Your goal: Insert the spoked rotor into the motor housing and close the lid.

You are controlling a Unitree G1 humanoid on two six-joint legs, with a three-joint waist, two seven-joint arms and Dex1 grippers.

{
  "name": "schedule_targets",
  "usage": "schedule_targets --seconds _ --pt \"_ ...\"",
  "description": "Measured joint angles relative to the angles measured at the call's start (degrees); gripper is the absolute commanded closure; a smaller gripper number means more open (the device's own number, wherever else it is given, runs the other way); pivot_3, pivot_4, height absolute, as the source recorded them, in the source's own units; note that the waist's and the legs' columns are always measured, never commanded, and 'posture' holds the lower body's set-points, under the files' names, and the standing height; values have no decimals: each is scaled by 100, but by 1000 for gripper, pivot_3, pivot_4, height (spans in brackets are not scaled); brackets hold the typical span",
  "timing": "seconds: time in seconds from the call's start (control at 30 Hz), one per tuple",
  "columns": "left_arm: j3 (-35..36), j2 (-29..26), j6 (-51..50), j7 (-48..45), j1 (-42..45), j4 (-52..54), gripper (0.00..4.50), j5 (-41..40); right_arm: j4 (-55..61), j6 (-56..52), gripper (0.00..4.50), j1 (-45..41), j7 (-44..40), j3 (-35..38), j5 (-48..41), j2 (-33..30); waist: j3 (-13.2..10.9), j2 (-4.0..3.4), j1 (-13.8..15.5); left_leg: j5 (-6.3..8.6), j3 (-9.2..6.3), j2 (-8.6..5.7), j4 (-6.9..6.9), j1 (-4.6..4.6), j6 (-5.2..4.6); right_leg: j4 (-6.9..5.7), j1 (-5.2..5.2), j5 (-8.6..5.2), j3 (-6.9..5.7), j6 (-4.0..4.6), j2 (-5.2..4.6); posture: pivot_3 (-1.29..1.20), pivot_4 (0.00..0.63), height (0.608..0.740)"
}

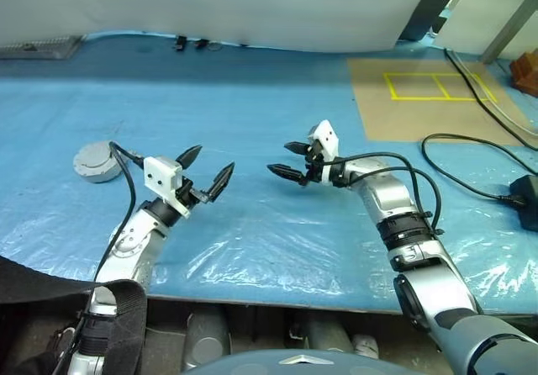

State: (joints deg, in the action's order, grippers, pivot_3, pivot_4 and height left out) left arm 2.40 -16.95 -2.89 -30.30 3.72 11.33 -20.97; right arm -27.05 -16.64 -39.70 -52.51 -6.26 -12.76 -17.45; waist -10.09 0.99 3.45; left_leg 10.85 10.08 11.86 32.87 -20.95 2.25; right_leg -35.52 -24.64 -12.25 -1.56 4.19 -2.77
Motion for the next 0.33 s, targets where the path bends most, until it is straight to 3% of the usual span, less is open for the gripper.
schedule_targets --seconds 0.17,0.33 --pt "-1 27 43 -24 -212 -57 0 6 62 150 44 11 21 85 1 -10 0 0 -23 1 -1 1 -2 -6 -1 4 -3 -1 -2 1 1 0 150 740" --pt "73 -70 60 -280 135 -234 0 -57 406 163 44 85 99 171 -105 180 -1 -1 -23 11 -1 2 6 -1 -22 -1 0 3 -2 7 0 0 150 740"
